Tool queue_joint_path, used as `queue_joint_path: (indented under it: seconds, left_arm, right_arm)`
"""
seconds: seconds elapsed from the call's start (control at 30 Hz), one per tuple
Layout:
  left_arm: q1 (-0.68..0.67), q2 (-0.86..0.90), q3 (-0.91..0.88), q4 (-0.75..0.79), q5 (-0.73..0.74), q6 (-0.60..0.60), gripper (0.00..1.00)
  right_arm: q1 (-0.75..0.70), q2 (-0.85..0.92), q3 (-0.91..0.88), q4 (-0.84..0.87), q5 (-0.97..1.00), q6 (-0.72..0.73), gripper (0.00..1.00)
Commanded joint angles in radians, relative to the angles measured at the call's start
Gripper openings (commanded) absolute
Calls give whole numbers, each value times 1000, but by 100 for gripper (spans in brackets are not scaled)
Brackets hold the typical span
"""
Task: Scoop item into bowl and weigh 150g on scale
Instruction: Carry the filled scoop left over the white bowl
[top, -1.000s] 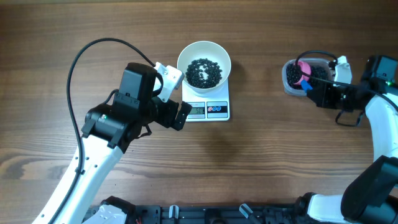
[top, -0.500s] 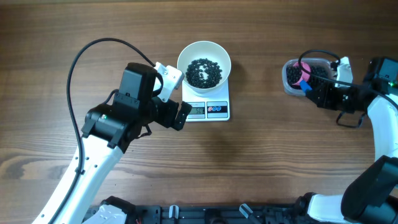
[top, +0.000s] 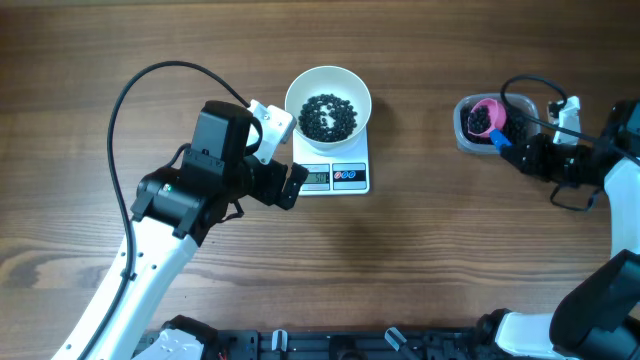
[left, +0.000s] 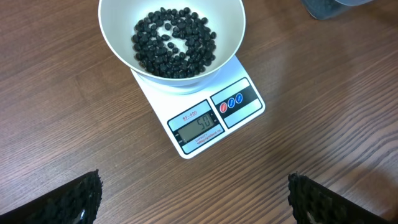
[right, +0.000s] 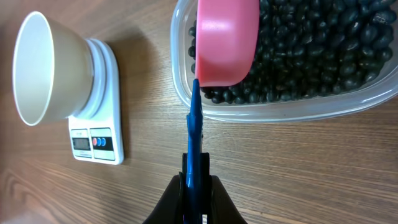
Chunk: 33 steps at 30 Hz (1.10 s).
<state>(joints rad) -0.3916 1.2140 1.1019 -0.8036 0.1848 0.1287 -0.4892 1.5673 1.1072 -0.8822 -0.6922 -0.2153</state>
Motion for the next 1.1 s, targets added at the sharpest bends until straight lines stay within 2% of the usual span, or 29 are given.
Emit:
queue_joint_path:
  seconds: [0.0, 0.17, 0.33, 0.53, 0.63, 0.8, 1.07]
  left_arm:
    - [-4, 4, 22, 2, 16, -6, 100]
    - [-4, 4, 22, 2, 16, -6, 100]
    - [-4, 4, 22, 2, 16, -6, 100]
    - [-4, 4, 22, 2, 16, -6, 100]
    - [-4, 4, 22, 2, 16, -6, 100]
    - [-4, 4, 22, 2, 16, -6, 100]
    - [-4, 4, 22, 2, 16, -6, 100]
  right_arm:
    - [-37, 13, -10, -1, -93, 106, 4]
    - [-109, 13, -10, -9, -160, 201, 4]
    - [-172, 13, -10, -53, -340, 204, 4]
    - [-179, 13, -10, -104, -405, 216, 4]
    - [-176, 13, -10, -131, -522, 215, 4]
    - [-114, 13, -10, -156, -632, 163, 4]
    - [132, 13, -10, -90, -653, 179, 4]
